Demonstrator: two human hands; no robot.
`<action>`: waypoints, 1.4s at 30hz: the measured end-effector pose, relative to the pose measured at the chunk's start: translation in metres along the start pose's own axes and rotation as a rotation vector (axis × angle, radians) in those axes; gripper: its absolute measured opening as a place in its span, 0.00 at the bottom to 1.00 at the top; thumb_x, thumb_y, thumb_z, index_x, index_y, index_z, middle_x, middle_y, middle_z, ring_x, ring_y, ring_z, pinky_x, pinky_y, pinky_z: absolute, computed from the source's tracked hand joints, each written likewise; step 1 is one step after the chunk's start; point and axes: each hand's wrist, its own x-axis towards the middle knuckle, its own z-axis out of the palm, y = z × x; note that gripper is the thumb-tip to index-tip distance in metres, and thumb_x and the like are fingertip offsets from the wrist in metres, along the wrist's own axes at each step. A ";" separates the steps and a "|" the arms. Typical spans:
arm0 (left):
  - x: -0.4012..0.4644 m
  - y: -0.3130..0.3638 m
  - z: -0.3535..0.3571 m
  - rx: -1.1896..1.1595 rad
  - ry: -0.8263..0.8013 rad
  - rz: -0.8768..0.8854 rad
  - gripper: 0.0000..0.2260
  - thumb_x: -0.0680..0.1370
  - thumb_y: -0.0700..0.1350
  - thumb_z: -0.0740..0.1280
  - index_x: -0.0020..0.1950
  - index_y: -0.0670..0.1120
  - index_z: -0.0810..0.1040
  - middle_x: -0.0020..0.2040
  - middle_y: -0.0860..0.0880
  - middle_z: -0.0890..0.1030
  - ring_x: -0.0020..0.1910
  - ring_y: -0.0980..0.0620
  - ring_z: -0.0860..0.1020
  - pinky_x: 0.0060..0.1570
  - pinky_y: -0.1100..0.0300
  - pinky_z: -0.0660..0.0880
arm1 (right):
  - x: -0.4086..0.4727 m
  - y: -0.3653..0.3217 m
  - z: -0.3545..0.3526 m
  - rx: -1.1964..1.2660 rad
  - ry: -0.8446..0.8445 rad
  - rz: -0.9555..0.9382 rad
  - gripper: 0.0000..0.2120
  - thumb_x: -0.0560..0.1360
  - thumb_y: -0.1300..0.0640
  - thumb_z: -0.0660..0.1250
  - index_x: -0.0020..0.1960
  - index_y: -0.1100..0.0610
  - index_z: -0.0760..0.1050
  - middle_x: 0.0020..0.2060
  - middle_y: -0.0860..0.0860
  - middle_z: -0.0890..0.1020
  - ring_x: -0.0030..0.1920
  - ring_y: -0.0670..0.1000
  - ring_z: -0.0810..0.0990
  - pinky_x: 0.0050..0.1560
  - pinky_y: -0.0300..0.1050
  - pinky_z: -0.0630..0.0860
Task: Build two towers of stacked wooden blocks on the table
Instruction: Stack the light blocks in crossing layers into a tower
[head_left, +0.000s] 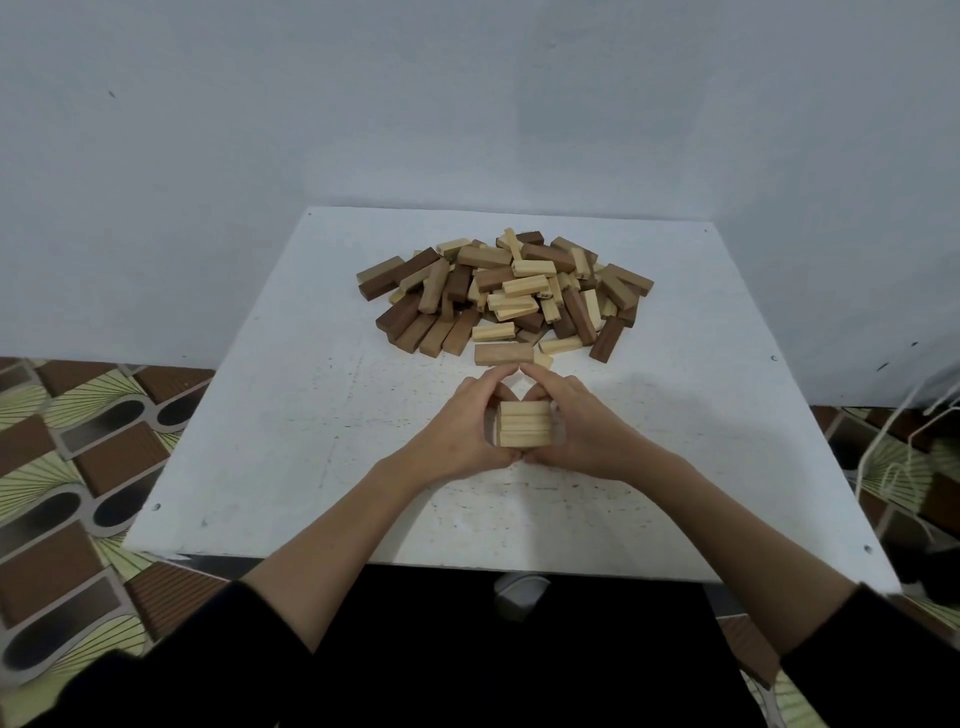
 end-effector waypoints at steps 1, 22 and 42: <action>0.000 0.001 0.000 -0.002 -0.003 -0.009 0.41 0.66 0.39 0.77 0.73 0.51 0.60 0.56 0.54 0.74 0.58 0.58 0.67 0.55 0.74 0.65 | -0.001 -0.001 0.000 0.000 -0.003 0.010 0.46 0.66 0.56 0.77 0.75 0.57 0.53 0.59 0.52 0.72 0.57 0.48 0.65 0.57 0.45 0.67; -0.022 -0.006 0.025 0.846 -0.027 -0.089 0.46 0.68 0.67 0.31 0.76 0.37 0.39 0.77 0.39 0.38 0.76 0.45 0.37 0.74 0.50 0.38 | -0.030 -0.002 0.035 -0.516 0.045 0.245 0.57 0.59 0.27 0.17 0.76 0.64 0.38 0.76 0.58 0.40 0.75 0.54 0.36 0.71 0.50 0.32; -0.022 -0.005 0.026 0.848 -0.029 -0.090 0.45 0.68 0.66 0.31 0.77 0.37 0.41 0.78 0.40 0.40 0.77 0.46 0.38 0.73 0.50 0.37 | -0.028 -0.004 0.039 -0.592 0.033 0.234 0.44 0.67 0.37 0.26 0.76 0.62 0.40 0.76 0.55 0.41 0.76 0.53 0.38 0.72 0.53 0.34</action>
